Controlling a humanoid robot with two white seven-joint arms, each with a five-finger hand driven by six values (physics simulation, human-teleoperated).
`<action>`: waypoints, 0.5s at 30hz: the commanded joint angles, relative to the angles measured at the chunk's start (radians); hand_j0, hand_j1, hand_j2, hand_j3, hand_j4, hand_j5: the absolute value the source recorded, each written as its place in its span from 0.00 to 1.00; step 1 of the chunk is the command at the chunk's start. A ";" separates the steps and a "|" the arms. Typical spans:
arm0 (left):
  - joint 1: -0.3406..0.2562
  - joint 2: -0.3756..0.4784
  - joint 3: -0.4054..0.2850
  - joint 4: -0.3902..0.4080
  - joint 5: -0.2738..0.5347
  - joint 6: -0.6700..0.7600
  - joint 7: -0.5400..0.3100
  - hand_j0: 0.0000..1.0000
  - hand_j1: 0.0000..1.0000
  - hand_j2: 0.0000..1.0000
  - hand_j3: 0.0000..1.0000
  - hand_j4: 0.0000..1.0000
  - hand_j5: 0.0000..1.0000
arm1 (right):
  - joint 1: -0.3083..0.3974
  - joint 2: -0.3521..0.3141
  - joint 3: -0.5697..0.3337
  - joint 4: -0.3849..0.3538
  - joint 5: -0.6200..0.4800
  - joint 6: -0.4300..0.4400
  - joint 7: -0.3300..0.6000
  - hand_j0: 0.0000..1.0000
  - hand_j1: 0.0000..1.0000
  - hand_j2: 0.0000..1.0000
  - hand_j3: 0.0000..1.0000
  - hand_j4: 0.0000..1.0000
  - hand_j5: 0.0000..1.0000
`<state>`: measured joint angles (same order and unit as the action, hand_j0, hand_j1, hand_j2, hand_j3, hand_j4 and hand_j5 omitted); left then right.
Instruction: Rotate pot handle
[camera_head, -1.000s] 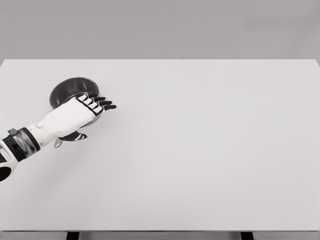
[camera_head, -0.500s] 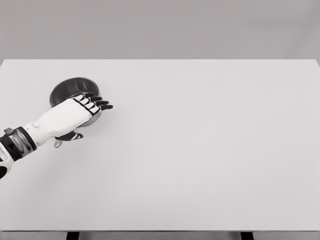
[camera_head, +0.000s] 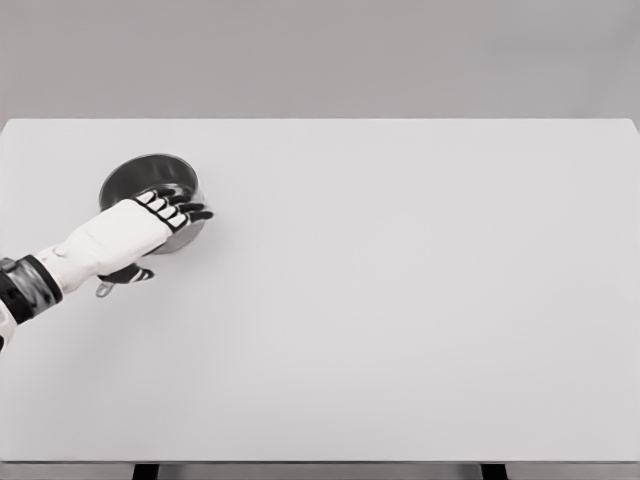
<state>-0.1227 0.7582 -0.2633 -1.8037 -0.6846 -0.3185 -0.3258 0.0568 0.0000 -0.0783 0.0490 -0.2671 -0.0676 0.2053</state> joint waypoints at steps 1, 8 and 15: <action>0.000 0.006 0.001 0.000 0.004 0.015 0.001 1.00 1.00 1.00 1.00 1.00 1.00 | 0.000 0.000 0.000 0.000 0.000 0.000 0.000 1.00 1.00 1.00 1.00 1.00 1.00; 0.000 0.012 0.012 0.000 0.004 0.018 0.001 1.00 1.00 1.00 1.00 1.00 1.00 | 0.000 0.000 0.000 0.000 0.000 0.000 0.000 1.00 1.00 1.00 1.00 1.00 1.00; 0.020 0.030 0.049 0.000 0.004 0.018 0.001 1.00 1.00 1.00 1.00 1.00 1.00 | 0.000 0.000 0.000 0.000 0.000 0.000 0.000 1.00 1.00 1.00 1.00 1.00 1.00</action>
<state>-0.1028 0.7825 -0.2264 -1.8037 -0.6839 -0.3016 -0.3261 0.0568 0.0000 -0.0783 0.0490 -0.2671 -0.0678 0.2053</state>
